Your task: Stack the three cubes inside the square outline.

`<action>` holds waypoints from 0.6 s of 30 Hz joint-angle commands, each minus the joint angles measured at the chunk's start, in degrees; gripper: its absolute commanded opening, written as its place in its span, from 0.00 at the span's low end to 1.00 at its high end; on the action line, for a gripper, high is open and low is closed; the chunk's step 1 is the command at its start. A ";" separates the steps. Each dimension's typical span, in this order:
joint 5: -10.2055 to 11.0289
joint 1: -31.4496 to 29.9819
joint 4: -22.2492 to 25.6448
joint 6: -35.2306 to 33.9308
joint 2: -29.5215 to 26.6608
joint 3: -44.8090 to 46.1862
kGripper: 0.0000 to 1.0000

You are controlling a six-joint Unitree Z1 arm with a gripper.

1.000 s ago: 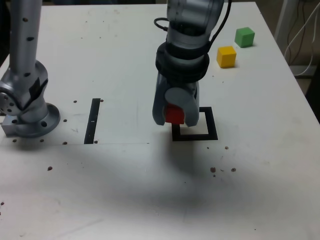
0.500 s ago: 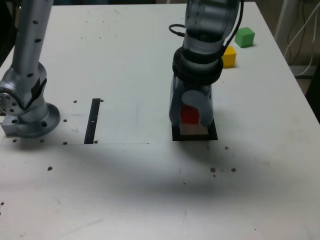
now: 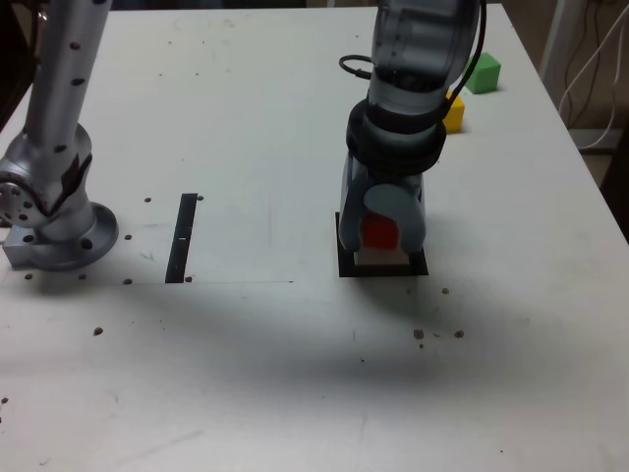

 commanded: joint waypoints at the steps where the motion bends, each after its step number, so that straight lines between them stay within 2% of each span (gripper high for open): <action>1: -0.48 0.08 -0.14 0.27 0.40 0.05 0.42; 3: -1.16 0.18 -0.14 0.57 0.67 0.13 0.50; 6: -2.09 0.32 -0.13 0.98 0.94 0.26 0.68; 8: -2.16 0.36 0.09 1.10 0.84 0.26 0.83; 10: -1.75 0.36 0.62 1.10 0.54 0.24 0.93; 13: -0.62 0.36 2.03 0.92 -0.21 0.11 0.98; 18: 2.13 0.36 4.67 0.43 -2.43 -0.48 0.99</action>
